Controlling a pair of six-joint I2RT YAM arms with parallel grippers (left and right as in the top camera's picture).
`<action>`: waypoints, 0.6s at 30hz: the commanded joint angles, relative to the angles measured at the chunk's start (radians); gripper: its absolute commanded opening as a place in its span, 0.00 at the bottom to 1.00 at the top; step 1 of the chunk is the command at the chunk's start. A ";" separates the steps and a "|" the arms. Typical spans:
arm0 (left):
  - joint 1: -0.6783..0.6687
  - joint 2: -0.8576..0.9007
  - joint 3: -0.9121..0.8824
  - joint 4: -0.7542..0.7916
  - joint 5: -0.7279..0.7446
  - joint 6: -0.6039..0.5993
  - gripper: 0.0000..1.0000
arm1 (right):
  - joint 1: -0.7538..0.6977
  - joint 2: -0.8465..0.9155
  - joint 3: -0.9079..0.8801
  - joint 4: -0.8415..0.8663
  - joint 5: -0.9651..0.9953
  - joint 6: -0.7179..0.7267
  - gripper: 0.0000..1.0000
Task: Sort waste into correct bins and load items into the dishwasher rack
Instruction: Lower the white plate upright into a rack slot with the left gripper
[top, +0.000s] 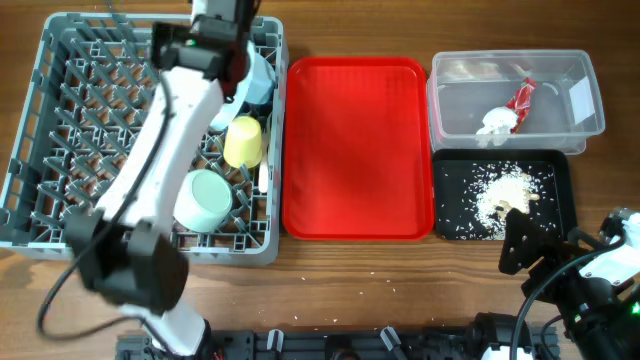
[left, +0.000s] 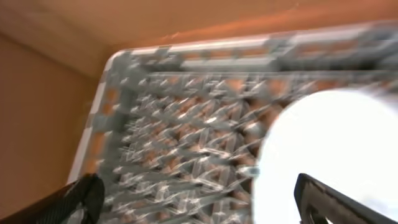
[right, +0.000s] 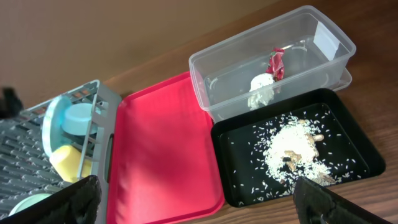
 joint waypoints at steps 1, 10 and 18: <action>-0.001 -0.178 0.004 0.011 0.288 -0.127 1.00 | -0.002 -0.002 0.001 0.005 -0.008 0.008 1.00; -0.001 -0.293 0.004 -0.105 0.587 -0.262 1.00 | -0.002 -0.002 0.001 0.005 -0.008 0.008 0.99; -0.001 -0.293 0.004 -0.115 0.587 -0.262 1.00 | -0.002 -0.002 0.001 0.005 -0.008 0.008 1.00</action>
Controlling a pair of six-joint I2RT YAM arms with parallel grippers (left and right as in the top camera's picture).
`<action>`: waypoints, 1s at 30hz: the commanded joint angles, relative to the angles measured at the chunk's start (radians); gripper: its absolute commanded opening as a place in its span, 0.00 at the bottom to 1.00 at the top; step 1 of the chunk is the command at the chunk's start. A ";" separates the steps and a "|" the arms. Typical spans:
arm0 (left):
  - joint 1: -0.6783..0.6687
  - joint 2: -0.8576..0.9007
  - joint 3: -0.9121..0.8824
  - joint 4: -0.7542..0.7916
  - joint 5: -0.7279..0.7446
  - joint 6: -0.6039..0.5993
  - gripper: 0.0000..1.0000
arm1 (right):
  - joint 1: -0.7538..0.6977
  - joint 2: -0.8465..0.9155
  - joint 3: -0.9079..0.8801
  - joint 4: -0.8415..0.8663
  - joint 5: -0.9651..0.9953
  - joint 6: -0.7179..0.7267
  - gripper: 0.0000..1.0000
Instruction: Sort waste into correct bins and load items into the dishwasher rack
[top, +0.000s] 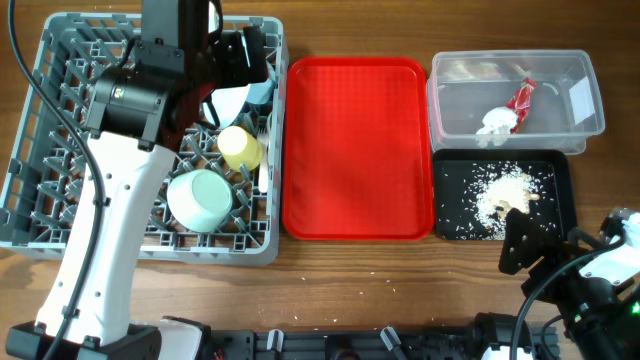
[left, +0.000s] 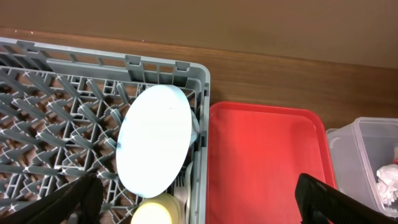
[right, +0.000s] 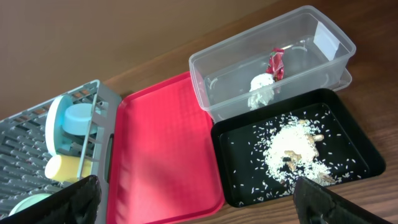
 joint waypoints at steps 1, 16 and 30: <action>-0.001 -0.002 0.003 -0.001 0.019 -0.016 1.00 | -0.002 -0.002 0.001 0.005 -0.008 0.008 1.00; -0.001 -0.002 0.003 -0.001 0.019 -0.016 1.00 | -0.002 -0.002 0.000 0.005 0.014 -0.013 1.00; -0.001 -0.002 0.003 -0.001 0.019 -0.016 1.00 | 0.117 -0.239 -0.481 0.994 0.030 -0.183 1.00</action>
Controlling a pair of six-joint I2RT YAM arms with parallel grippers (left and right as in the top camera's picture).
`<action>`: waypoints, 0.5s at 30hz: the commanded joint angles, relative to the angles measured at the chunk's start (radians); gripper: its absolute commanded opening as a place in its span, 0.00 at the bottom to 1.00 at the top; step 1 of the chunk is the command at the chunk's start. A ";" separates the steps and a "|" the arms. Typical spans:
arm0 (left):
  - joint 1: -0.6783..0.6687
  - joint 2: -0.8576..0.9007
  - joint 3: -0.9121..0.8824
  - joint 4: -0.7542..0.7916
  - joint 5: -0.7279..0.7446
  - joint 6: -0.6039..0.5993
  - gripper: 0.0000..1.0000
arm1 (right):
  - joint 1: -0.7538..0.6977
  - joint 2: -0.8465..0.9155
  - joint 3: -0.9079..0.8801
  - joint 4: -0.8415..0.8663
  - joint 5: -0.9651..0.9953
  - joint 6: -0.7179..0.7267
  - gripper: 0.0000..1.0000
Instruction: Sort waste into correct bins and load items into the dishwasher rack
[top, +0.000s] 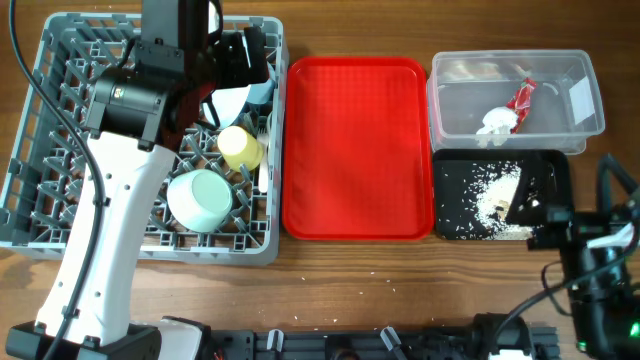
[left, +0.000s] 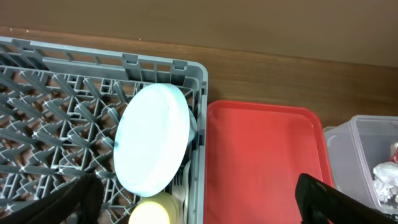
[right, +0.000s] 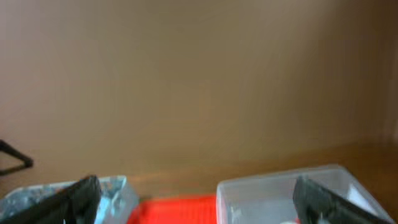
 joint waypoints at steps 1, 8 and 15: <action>-0.001 -0.002 0.003 0.003 0.007 -0.016 1.00 | 0.042 -0.133 -0.211 0.218 -0.002 -0.054 1.00; -0.001 -0.002 0.003 0.003 0.007 -0.016 1.00 | 0.085 -0.325 -0.616 0.642 0.006 -0.054 1.00; -0.001 -0.002 0.003 0.002 0.007 -0.016 1.00 | 0.109 -0.394 -0.849 0.754 0.010 -0.031 1.00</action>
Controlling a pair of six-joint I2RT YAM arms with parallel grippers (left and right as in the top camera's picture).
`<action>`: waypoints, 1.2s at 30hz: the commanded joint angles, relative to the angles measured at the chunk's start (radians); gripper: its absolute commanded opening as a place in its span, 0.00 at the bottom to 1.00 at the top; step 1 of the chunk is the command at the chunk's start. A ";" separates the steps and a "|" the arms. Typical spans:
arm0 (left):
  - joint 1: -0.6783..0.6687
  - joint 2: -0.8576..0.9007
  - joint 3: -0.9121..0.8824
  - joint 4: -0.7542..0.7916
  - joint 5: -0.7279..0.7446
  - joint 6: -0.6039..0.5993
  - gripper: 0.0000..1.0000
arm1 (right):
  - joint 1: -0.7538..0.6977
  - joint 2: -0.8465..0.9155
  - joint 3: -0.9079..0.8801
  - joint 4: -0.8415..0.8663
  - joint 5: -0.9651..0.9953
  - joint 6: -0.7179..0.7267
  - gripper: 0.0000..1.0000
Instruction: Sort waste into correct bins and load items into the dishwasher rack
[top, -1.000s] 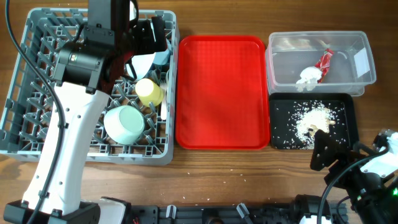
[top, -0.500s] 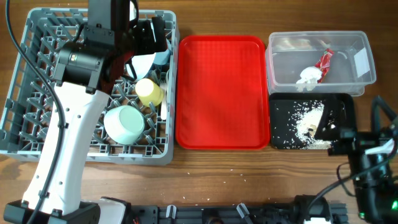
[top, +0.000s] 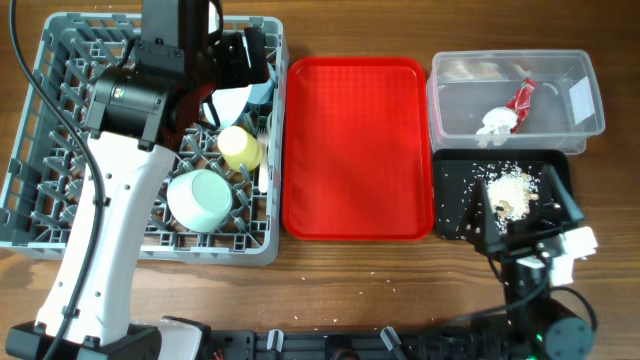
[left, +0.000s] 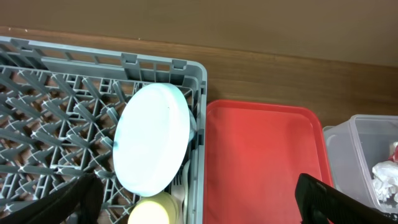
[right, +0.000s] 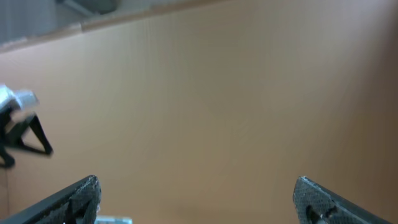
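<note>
A grey dishwasher rack (top: 60, 130) holds a pale blue plate (left: 152, 140) on edge, a yellow cup (top: 240, 148), a green cup (top: 200, 198) and a fork (left: 183, 185). My left gripper (top: 245, 60) hangs above the rack's far right corner, open (left: 198, 202) with nothing between its fingers. The clear bin (top: 515, 95) contains a red wrapper (top: 523, 97) and a white tissue (top: 492, 122). Rice lies in the black tray (top: 450, 195). My right gripper (top: 525, 212) is over that tray's near edge, open (right: 198, 199), its camera facing only the wall.
A red tray (top: 357, 148) lies between the rack and the two bins, with nothing on it. The wooden table (top: 380, 280) shows along the front. A brown wall stands behind the table.
My right arm has moved left from the table's right front to the black tray's near edge, and its camera has tilted up off the bins to the wall. The left arm has not moved.
First the open left gripper was low in the rack close to the pale plate, with the right arm resting at the front right. Then the left gripper was higher, the plate standing in the rack. The right arm then rose and now points upward.
</note>
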 joint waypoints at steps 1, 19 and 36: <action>-0.001 -0.002 0.003 0.002 0.005 -0.016 1.00 | 0.005 -0.023 -0.071 0.013 0.012 0.012 1.00; -0.001 -0.002 0.003 0.002 0.005 -0.016 1.00 | 0.005 -0.023 -0.140 -0.330 0.016 -0.171 1.00; -0.001 -0.002 0.003 0.002 0.005 -0.016 1.00 | 0.005 -0.022 -0.140 -0.330 0.017 -0.170 1.00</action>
